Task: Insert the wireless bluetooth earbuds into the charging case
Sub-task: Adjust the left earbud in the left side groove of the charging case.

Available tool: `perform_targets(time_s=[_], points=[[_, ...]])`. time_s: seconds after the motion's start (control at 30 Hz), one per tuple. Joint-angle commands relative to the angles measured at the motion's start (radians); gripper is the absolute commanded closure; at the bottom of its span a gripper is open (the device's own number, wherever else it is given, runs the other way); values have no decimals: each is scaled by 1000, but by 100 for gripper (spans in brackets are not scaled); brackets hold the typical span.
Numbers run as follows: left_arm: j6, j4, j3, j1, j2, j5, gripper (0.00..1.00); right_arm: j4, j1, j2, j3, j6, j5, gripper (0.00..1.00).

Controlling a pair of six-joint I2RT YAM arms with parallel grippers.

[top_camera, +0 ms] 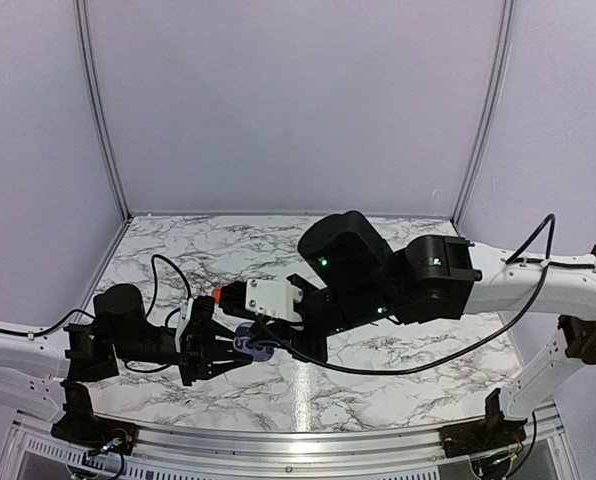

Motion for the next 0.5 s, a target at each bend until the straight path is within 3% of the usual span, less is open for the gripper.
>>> perform_targets(time_s=[0.0,0.47], points=[[4,57,12,-2,-4,8,100,21,-12,-29,11,11,-14,82],[3,59,12,-2,-8,11,100,11,-17,-1,-11,7,-13,87]])
